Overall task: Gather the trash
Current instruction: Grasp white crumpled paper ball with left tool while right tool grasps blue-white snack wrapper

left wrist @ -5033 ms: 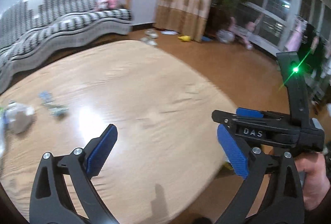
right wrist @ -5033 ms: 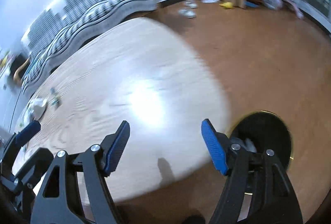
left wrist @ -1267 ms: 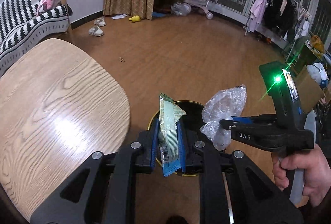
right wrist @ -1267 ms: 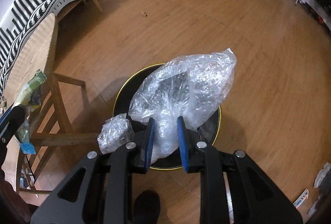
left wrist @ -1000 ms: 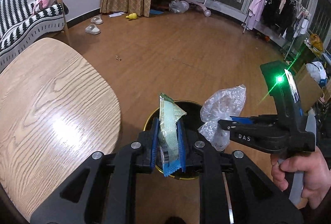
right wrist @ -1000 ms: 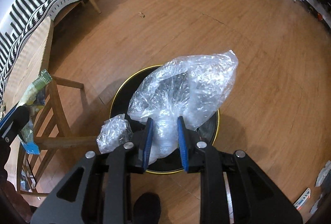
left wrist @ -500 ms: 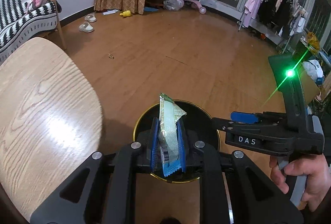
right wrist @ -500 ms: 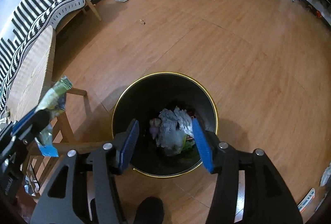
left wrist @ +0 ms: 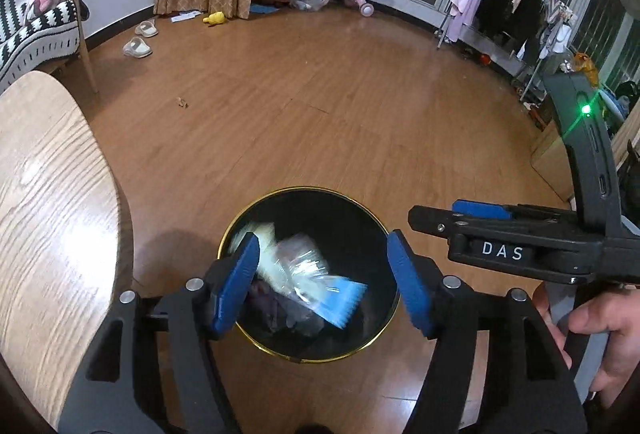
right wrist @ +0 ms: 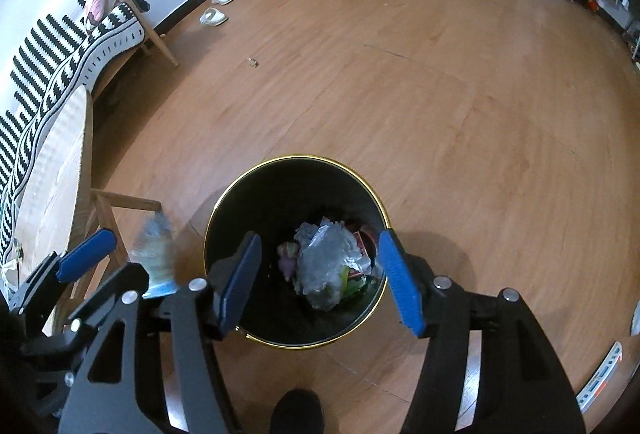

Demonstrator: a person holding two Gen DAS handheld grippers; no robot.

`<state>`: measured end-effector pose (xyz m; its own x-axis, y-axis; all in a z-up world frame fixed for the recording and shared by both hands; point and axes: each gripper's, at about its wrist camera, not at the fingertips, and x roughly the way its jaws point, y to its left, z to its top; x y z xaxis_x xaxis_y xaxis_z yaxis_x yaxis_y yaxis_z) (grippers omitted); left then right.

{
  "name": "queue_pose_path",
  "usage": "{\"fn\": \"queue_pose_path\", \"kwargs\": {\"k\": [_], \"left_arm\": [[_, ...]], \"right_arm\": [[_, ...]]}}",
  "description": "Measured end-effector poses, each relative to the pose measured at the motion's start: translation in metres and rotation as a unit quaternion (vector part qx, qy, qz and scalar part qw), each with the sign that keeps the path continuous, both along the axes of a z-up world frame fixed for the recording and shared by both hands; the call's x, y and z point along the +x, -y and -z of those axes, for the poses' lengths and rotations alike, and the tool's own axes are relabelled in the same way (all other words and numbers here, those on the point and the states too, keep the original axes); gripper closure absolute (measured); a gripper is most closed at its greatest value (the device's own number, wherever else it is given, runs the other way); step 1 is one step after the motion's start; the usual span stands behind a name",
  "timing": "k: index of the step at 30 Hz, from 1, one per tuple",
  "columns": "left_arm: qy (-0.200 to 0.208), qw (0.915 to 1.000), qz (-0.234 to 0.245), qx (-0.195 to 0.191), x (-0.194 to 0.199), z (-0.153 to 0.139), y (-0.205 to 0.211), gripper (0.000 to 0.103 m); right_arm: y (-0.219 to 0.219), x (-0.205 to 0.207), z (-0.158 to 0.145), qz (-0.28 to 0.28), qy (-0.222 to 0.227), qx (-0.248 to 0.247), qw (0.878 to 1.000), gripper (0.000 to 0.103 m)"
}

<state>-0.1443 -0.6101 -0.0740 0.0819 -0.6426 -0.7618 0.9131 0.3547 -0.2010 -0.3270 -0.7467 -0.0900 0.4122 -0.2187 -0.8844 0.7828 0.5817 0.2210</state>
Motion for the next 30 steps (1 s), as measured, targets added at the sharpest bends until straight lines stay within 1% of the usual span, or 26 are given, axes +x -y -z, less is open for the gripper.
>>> {"fn": "queue_pose_path", "kwargs": {"k": [3, 5, 7, 9, 11, 13, 15, 18, 21, 24, 25, 26, 27, 28, 29, 30], "left_arm": [[-0.002, 1.0000, -0.001, -0.002, 0.002, -0.002, -0.002, 0.036], [-0.002, 1.0000, -0.003, -0.004, 0.004, -0.005, -0.006, 0.032], [-0.001, 1.0000, -0.001, -0.009, 0.008, -0.010, -0.013, 0.024], [0.006, 0.9999, -0.004, -0.016, 0.010, -0.016, -0.021, 0.022], [0.008, 0.9998, -0.008, -0.019, 0.013, -0.023, -0.032, 0.020], [0.011, 0.9995, -0.017, -0.026, 0.019, -0.034, -0.048, 0.015], [0.024, 0.9983, -0.038, -0.036, 0.030, -0.048, -0.070, 0.010], [0.044, 0.9949, -0.079, -0.046, 0.052, -0.067, -0.108, 0.009], [0.054, 0.9897, -0.126, -0.041, 0.081, -0.076, -0.148, 0.009], [0.067, 0.9785, -0.194, -0.024, 0.117, -0.082, -0.202, 0.009], [0.070, 0.9728, -0.220, -0.019, 0.131, -0.084, -0.223, 0.009], [0.072, 0.9664, -0.246, -0.015, 0.144, -0.087, -0.244, 0.009], [0.075, 0.9577, -0.278, -0.012, 0.160, -0.088, -0.272, 0.009], [0.075, 0.9514, -0.298, -0.008, 0.171, -0.088, -0.288, 0.009], [0.077, 0.9413, -0.329, -0.002, 0.187, -0.088, -0.313, 0.009], [0.079, 0.9340, -0.348, 0.002, 0.197, -0.089, -0.329, 0.009]], "right_arm": [[-0.002, 0.001, -0.004, 0.001, 0.004, -0.002, 1.000, 0.043], [-0.004, 0.003, -0.007, -0.002, 0.007, -0.004, 1.000, 0.042], [-0.009, 0.006, -0.010, -0.006, 0.009, -0.005, 1.000, 0.042], [-0.014, 0.011, -0.016, -0.009, 0.014, -0.011, 1.000, 0.042], [-0.023, 0.018, -0.026, -0.015, 0.024, -0.017, 0.999, 0.041], [-0.033, 0.027, -0.035, -0.023, 0.030, -0.026, 0.999, 0.037], [-0.045, 0.040, -0.043, -0.038, 0.037, -0.035, 0.998, 0.036], [-0.067, 0.068, -0.052, -0.064, 0.051, -0.037, 0.996, 0.036], [-0.100, 0.107, -0.059, -0.102, 0.063, -0.035, 0.992, 0.036], [-0.141, 0.153, -0.066, -0.150, 0.072, -0.036, 0.985, 0.036], [-0.159, 0.171, -0.068, -0.170, 0.076, -0.036, 0.982, 0.036], [-0.177, 0.189, -0.070, -0.190, 0.078, -0.035, 0.978, 0.036], [-0.195, 0.206, -0.072, -0.208, 0.080, -0.034, 0.974, 0.036], [-0.208, 0.218, -0.074, -0.222, 0.081, -0.034, 0.971, 0.036], [-0.231, 0.238, -0.078, -0.245, 0.083, -0.036, 0.965, 0.036], [-0.247, 0.251, -0.081, -0.260, 0.085, -0.038, 0.961, 0.036]]}}
